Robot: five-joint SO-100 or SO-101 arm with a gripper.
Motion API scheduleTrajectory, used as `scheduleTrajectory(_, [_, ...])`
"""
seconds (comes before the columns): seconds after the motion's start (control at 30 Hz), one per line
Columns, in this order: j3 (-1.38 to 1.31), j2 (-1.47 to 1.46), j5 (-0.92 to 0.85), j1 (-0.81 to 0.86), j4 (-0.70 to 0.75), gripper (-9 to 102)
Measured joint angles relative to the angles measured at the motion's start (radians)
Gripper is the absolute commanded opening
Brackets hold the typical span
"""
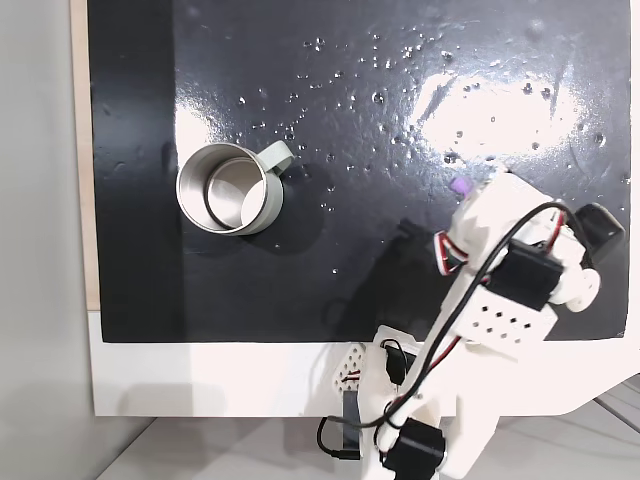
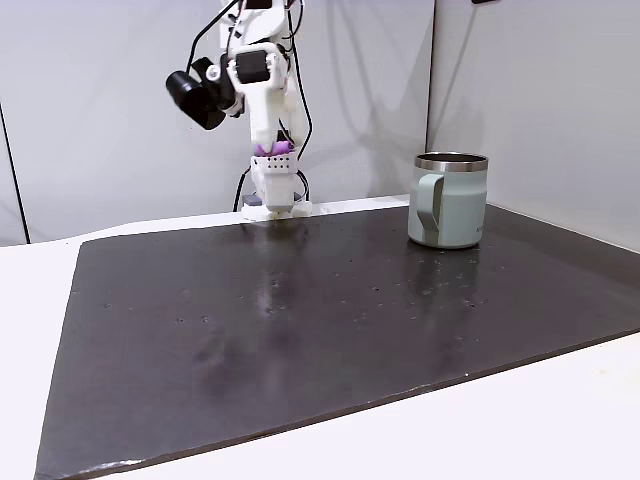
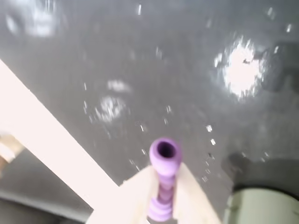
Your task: Grasp a pengrip and put it in the cup.
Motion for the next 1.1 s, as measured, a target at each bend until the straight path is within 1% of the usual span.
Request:
scheduleTrajectory(0.17, [0.003,0.081,-0.002,-0.213,-0.006,0])
scheduleTrajectory(0.43, [0.003,0.104,0.092,-0.486,-0.086,0])
scheduleTrajectory(0.67, [0.005,0.074,0.141,-0.606,-0.172,0])
scheduleTrajectory(1.1, [0.005,0.021,0.12,-0.859,-0.347,0])
